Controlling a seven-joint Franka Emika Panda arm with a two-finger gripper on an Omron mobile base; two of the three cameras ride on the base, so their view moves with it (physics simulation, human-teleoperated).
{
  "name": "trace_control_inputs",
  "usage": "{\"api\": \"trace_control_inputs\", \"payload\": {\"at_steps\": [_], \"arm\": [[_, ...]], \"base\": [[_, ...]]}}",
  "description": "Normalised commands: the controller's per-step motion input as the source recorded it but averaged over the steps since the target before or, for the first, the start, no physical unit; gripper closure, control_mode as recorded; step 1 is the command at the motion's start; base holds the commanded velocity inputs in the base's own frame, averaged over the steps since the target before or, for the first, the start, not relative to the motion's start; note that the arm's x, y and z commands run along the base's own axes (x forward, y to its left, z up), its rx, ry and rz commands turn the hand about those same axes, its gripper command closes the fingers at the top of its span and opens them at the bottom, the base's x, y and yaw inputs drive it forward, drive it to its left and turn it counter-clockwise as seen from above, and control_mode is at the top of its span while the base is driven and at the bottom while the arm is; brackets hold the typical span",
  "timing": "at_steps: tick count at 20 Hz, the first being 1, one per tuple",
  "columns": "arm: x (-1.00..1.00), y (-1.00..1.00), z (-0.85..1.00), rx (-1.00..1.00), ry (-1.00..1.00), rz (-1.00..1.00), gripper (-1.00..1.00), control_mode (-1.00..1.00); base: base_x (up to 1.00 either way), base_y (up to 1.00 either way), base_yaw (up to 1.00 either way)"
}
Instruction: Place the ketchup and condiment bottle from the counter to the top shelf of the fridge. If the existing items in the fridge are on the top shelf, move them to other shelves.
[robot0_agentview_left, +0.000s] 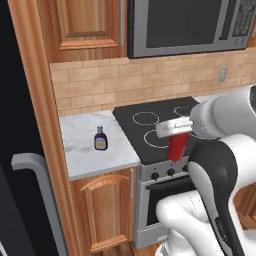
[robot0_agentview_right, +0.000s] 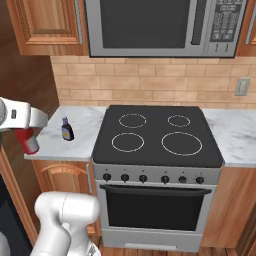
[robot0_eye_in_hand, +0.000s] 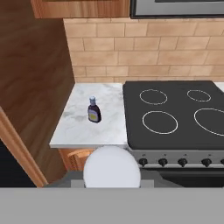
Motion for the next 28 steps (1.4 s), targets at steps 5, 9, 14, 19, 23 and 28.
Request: {"api": "trace_control_inputs", "payload": {"at_steps": [5, 9, 14, 19, 23, 28], "arm": [[-0.92, -0.18, 0.16, 0.00, -0.01, 0.06, 1.00, -1.00], [-0.70, -0.04, 0.00, 0.00, -0.12, 0.07, 1.00, 1.00], [0.00, 0.00, 0.00, 0.00, 0.00, 0.00, 1.00, 1.00], [0.00, 0.00, 0.00, 0.00, 0.00, 0.00, 1.00, 1.00], [0.00, 0.00, 0.00, 0.00, 0.00, 0.00, 1.00, 1.00], [0.00, 0.00, 0.00, 0.00, 0.00, 0.00, 1.00, 1.00]], "base": [[0.00, 0.00, 0.00], [-0.25, -0.06, 0.03], [-1.00, -0.10, 0.16], [-1.00, 0.30, 0.16], [-0.93, 0.89, 0.12], [-0.47, 1.00, 0.09]]}}
